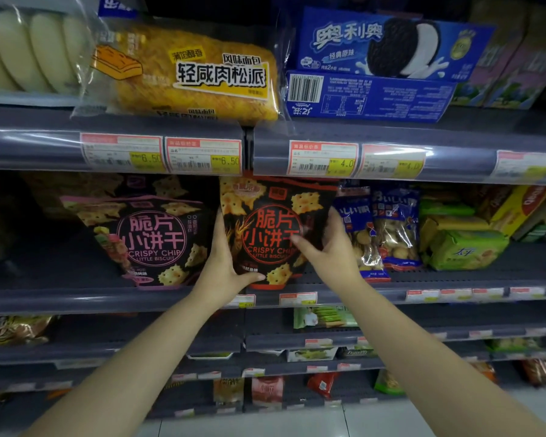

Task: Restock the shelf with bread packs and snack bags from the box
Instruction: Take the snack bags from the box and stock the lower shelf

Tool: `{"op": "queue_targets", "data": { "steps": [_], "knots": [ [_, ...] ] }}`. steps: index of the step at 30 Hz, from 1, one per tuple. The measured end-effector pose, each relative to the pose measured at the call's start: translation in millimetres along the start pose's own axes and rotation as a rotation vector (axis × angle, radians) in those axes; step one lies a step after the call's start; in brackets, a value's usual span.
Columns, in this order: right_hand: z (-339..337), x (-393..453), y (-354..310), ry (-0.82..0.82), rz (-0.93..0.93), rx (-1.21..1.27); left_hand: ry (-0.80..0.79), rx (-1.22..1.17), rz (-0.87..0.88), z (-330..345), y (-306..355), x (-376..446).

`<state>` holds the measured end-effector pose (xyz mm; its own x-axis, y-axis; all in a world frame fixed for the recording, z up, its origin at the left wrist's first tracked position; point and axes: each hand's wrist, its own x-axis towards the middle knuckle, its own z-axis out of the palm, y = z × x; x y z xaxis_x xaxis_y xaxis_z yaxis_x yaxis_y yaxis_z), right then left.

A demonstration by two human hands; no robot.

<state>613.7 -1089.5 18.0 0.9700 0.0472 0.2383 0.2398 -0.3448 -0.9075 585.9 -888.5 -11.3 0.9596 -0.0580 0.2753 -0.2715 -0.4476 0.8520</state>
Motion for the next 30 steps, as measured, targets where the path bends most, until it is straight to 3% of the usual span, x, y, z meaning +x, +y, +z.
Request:
{"op": "queue_targets", "data": {
  "steps": [4,16,25,30],
  "knots": [
    [11,-7,23,-0.026,0.082,-0.077,0.006,-0.031,-0.06,8,-11,-1],
    [26,-11,30,0.031,0.051,-0.084,0.037,0.045,-0.052,15,-24,3],
    [37,-19,36,0.08,0.107,-0.035,0.019,0.1,-0.077,14,-24,2],
    [42,-24,36,0.139,0.131,0.053,0.092,0.132,-0.078,4,-31,-3]
  ]
}}
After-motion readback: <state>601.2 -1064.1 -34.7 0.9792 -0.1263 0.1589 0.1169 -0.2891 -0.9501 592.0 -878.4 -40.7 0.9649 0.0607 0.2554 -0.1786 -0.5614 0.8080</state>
